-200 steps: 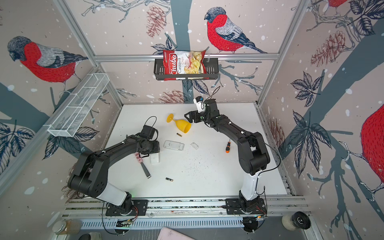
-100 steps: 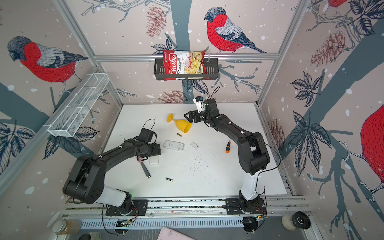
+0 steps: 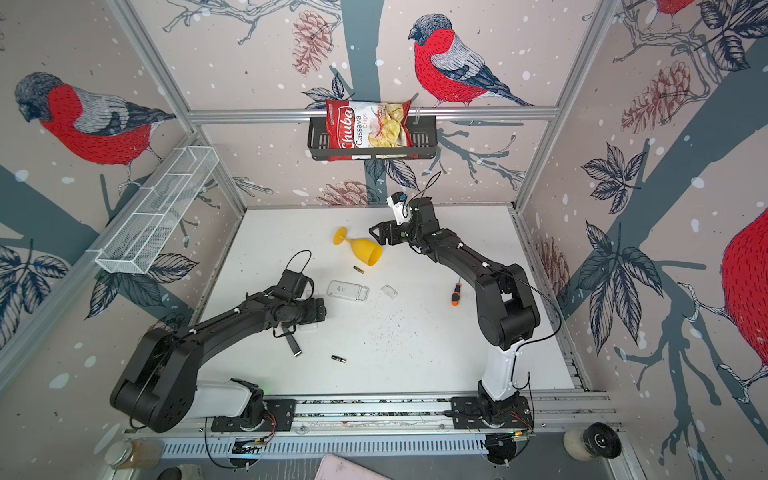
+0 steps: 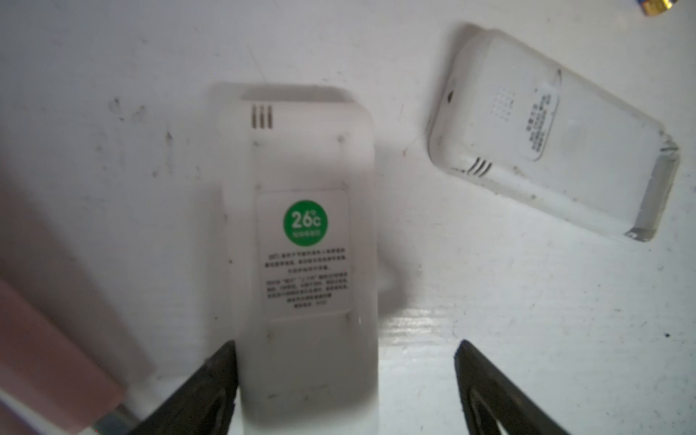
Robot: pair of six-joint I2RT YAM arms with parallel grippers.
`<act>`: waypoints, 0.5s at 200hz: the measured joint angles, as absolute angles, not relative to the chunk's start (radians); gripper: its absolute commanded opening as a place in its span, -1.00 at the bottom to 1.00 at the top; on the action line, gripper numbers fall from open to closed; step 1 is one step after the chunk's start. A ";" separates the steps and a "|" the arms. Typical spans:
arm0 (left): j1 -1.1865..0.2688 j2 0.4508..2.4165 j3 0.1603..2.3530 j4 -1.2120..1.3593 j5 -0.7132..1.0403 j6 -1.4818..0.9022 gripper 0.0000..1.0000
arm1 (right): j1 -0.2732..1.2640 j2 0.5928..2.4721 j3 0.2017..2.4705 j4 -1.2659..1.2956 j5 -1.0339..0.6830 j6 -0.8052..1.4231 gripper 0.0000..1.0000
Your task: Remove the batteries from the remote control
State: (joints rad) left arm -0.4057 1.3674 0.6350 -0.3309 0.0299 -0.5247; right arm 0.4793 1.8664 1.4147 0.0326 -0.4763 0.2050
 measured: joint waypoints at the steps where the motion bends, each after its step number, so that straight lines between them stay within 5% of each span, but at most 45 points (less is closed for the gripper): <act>1: -0.408 1.367 0.635 -0.330 0.029 -0.525 0.76 | 0.479 1.866 1.415 0.033 -0.476 0.205 0.78; 100: -0.587 1.368 0.629 -0.221 0.025 -0.639 0.76 | 0.483 1.868 1.411 0.033 -0.476 0.205 0.76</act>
State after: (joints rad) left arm -0.5873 1.3678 0.6292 -0.2207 0.0254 -0.6392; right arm 0.4831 1.8675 1.4113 0.0330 -0.4763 0.2050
